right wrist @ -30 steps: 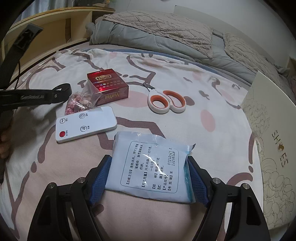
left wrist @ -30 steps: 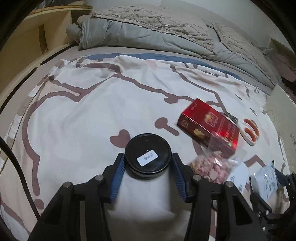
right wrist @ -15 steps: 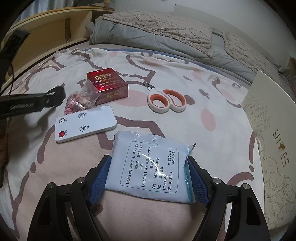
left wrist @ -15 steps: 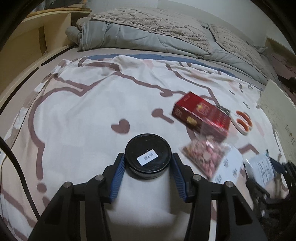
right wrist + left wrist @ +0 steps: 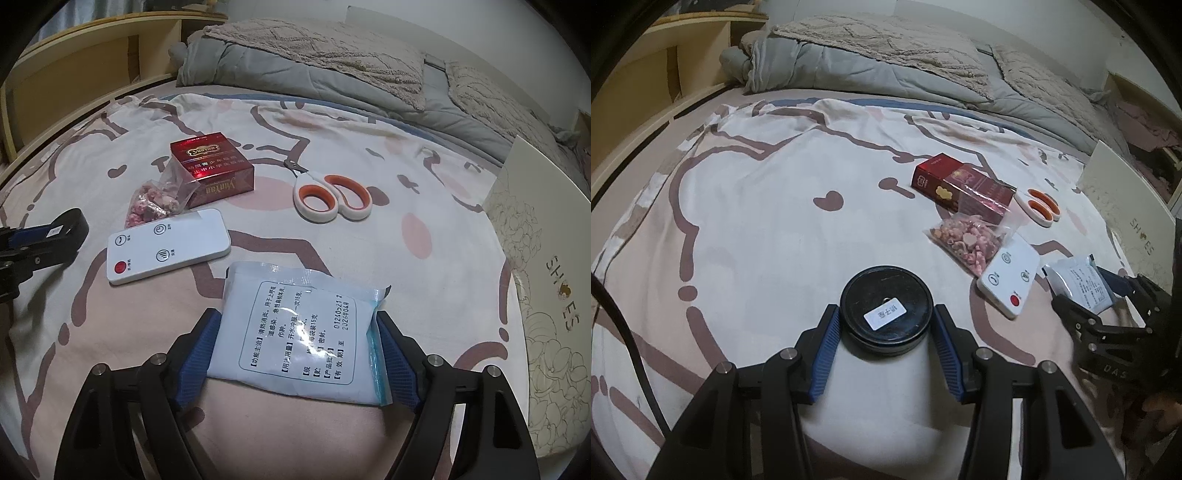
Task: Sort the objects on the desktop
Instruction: 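Lift the black tin with the left gripper while the right gripper holds the sachet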
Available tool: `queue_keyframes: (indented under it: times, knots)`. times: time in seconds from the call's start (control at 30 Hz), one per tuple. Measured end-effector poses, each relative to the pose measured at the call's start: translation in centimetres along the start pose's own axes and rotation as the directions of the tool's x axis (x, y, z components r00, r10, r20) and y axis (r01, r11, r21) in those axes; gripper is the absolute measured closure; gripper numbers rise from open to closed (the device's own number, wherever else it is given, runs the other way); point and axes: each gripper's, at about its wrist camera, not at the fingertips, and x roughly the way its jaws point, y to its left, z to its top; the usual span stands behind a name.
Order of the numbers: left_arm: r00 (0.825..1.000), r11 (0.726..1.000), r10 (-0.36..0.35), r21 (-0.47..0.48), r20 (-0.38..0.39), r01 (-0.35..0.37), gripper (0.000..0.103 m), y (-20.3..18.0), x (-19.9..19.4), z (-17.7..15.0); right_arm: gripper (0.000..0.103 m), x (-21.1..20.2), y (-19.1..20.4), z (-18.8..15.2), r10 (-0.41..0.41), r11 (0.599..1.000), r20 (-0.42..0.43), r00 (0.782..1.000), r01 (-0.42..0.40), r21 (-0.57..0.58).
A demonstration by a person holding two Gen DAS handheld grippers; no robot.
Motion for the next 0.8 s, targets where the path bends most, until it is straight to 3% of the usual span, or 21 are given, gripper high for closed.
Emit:
queue_keyframes:
  times: [0.07,0.23,0.43,0.8]
  knots:
    - [1.000,1.000,0.007,0.006,0.001,-0.007,0.045,-0.3,0.1,0.1,0.021,0.0,0.1,0.0,-0.005,1.000,0.000,1.000,0.005,-0.004]
    - [1.000,0.999,0.032,0.013,0.000,-0.032,0.045,-0.4,0.5,0.3,0.021,0.0,0.0,0.0,-0.004,1.000,0.003,1.000,0.004,-0.002]
    - [0.999,0.999,0.039,0.006,0.008,-0.039,0.053,-0.1,0.4,0.2,0.022,-0.3,0.5,0.1,-0.035,0.999,0.012,0.999,0.035,-0.028]
    - [0.999,0.999,0.028,0.014,0.017,-0.029,0.053,-0.3,-0.3,0.0,0.028,-1.3,-0.1,0.3,0.043,0.999,0.008,0.999,-0.043,0.002]
